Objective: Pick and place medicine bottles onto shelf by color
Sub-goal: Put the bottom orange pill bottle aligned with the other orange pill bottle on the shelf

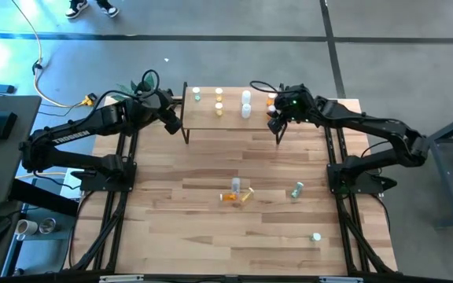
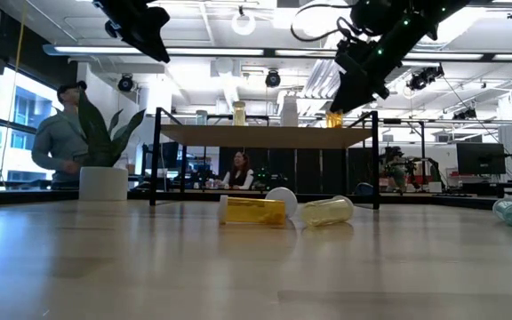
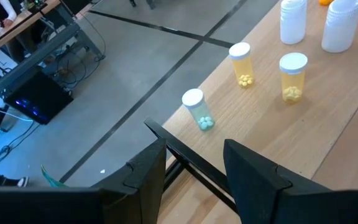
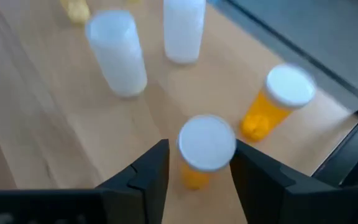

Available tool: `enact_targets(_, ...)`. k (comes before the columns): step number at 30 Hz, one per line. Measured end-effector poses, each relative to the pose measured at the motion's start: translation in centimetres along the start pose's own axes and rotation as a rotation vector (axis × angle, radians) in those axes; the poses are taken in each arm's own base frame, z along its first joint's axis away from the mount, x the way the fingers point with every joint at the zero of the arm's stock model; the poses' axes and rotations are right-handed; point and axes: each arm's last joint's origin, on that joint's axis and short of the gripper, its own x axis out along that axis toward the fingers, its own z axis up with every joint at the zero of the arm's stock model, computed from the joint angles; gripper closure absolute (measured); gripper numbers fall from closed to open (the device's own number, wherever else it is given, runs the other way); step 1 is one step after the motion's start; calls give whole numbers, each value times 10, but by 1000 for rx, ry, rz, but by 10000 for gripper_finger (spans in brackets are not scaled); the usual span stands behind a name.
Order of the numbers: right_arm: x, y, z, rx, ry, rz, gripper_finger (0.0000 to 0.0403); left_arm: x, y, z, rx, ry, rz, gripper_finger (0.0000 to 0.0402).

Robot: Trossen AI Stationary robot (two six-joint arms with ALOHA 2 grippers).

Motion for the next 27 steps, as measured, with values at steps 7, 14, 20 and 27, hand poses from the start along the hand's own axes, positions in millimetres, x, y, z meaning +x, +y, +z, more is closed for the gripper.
enact_targets(7,-1,0,2,1,-15,3,234,0,0,0,0,0,0,249)
enact_targets(14,-4,0,5,4,-50,6,233,0,0,0,0,0,0,249)
enact_targets(20,-14,-1,9,11,-103,14,233,0,0,0,0,0,0,249)
enact_targets(27,-31,3,12,44,-158,37,233,0,0,0,0,0,0,249)
